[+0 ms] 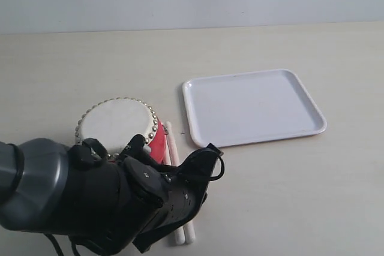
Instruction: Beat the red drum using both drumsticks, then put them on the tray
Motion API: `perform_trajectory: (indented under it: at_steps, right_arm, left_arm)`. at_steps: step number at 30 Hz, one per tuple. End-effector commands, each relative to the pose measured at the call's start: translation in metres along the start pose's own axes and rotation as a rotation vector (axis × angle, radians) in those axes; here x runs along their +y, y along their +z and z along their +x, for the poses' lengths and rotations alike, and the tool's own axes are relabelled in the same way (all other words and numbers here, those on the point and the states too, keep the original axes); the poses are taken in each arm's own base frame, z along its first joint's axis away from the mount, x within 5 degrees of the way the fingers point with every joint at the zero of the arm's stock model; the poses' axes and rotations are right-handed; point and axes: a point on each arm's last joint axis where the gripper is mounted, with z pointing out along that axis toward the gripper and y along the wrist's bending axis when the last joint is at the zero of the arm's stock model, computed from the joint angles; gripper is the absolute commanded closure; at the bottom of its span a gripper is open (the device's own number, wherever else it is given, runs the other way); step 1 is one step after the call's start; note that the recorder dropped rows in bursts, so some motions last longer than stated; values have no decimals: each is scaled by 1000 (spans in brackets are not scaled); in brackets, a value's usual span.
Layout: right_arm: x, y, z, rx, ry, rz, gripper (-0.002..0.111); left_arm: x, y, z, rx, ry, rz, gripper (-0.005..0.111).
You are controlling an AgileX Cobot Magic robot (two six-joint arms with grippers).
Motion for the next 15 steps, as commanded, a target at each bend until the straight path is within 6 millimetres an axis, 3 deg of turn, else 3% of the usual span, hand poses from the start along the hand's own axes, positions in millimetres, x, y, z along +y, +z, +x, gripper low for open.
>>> perform_trajectory:
  at_steps: [1, 9, 13, 15]
  right_arm:
    - [-1, 0, 1, -9, -3, 7, 108]
    - [-1, 0, 1, -9, -3, 7, 108]
    - [-1, 0, 1, -9, -3, 7, 108]
    - [-1, 0, 1, -9, -3, 7, 108]
  left_arm:
    - [6, -2, -3, 0, -6, -15, 107]
    - [-19, -47, -15, -43, 95, 132, 107]
    - [-6, -57, -27, -67, 158, 119, 105]
    - [7, -56, -34, -75, 196, 82, 97]
